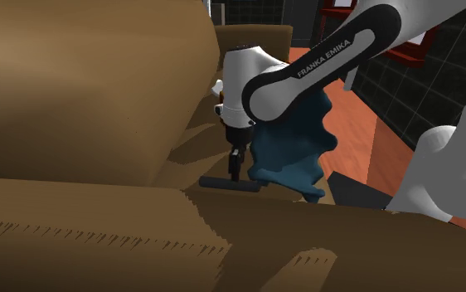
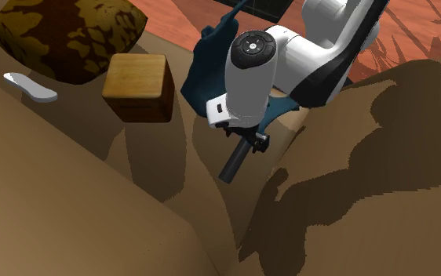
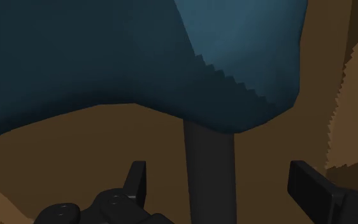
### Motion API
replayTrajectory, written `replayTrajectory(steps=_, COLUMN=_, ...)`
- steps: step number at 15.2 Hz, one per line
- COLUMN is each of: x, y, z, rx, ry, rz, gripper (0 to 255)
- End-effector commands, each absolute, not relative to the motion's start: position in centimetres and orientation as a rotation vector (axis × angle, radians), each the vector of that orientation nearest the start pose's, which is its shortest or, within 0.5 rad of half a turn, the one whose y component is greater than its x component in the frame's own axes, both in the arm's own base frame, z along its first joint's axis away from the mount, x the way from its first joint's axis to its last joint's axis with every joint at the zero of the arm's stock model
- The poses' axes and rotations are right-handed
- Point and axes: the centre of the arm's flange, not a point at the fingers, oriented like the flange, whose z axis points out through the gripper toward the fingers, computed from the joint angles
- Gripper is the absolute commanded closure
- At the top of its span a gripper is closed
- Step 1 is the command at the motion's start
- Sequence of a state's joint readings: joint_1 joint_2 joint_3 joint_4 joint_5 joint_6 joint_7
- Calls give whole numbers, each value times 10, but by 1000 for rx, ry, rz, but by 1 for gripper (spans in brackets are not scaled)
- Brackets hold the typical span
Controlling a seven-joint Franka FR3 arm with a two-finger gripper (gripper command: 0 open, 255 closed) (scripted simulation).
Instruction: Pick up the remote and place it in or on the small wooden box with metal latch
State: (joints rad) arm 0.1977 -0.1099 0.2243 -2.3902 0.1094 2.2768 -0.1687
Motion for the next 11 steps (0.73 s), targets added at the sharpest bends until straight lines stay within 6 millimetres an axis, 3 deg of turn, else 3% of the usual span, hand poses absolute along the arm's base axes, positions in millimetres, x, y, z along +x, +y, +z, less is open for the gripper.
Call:
replayTrajectory(steps=1, x=437, y=205, z=349, rx=-2973, ry=-814, rz=8, gripper=0)
replayTrajectory(steps=7, x=436, y=207, z=315, rx=-2973, ry=-814, rz=8, gripper=0)
replayTrajectory(steps=11, x=436, y=207, z=315, rx=-2973, ry=-814, rz=8, gripper=0)
